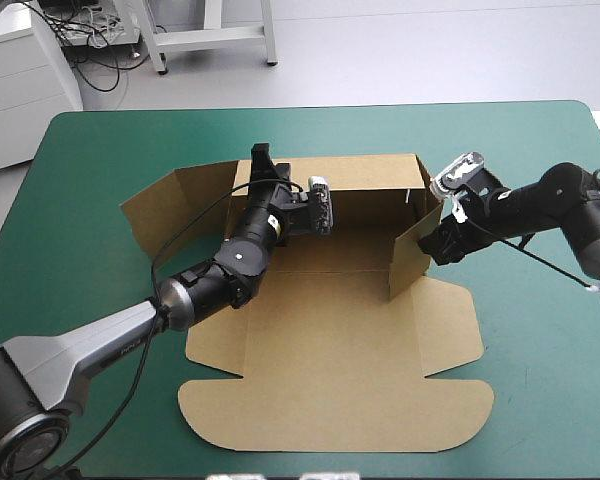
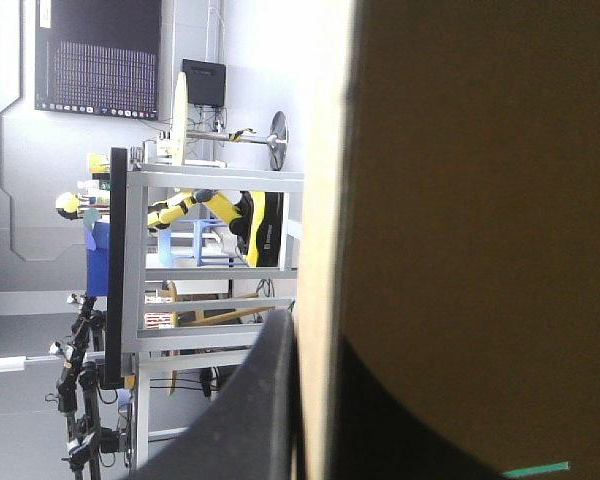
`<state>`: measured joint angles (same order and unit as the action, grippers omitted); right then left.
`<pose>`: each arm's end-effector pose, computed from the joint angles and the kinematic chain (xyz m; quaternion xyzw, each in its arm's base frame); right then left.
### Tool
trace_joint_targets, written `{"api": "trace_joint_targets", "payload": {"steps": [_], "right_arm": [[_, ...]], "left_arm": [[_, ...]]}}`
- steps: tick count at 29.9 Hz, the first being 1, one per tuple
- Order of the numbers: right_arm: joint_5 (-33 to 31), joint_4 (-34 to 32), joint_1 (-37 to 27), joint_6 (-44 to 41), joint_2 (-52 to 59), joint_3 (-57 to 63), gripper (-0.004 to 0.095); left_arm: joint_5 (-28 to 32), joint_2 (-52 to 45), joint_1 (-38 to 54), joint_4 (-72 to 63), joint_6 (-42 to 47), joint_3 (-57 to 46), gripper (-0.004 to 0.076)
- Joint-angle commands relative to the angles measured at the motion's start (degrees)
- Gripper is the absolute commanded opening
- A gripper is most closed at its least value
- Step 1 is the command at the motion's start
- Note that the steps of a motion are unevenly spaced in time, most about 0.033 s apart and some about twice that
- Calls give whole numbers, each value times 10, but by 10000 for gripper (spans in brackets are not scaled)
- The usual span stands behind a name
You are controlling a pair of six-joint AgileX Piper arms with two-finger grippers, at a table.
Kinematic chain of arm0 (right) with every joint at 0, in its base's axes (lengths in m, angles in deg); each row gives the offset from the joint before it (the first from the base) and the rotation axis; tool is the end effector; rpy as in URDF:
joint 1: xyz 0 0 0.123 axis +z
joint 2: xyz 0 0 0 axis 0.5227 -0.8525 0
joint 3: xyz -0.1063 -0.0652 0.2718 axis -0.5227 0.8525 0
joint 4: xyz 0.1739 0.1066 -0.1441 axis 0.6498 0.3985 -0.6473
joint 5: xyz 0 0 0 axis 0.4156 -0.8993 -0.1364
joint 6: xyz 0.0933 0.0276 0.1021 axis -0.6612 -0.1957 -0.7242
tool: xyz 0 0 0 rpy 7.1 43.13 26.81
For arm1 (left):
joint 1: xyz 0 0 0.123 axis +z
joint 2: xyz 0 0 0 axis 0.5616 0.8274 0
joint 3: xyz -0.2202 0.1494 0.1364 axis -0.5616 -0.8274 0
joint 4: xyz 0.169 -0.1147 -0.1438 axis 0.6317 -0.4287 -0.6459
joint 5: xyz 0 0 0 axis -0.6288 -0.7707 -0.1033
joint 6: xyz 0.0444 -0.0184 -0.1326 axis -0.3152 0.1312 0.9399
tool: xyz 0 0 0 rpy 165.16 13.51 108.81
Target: Fold the box
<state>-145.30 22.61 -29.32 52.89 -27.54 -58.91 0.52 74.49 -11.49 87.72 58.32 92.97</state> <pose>0.3207 0.0769 0.2943 -0.3750 0.8666 0.1459 0.2951 0.3406 -0.2483 0.3052 0.5713 0.5587 0.3103 0.5150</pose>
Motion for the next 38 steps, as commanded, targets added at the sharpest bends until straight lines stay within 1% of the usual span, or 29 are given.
{"api": "trace_joint_targets", "payload": {"steps": [1,6,12,15,18,22,28,33,38], "right_arm": [[8,35,-3,16,16,-13,702],[13,56,-3,17,-2,-13,701],[50,71,-3,20,-6,-13,701],[54,103,-3,43,-7,-13,699],[59,123,-3,48,-7,-13,698],[70,124,-3,48,-7,-13,698],[97,147,-2,45,-7,-13,698],[112,147,12,45,-7,-13,697],[150,151,25,45,-8,-13,697]], "left_arm": [[-13,-24,-4,13,21,16,-32],[-13,-24,-4,31,21,16,-32],[-15,-24,-4,46,21,17,-32],[-14,-18,-4,52,21,18,-32],[-32,-5,-4,58,21,30,-32],[-33,6,-4,61,21,46,-32],[-33,6,-4,62,22,53,-32],[-29,6,-4,71,23,58,-32],[-29,6,-4,70,24,68,-32]]}}
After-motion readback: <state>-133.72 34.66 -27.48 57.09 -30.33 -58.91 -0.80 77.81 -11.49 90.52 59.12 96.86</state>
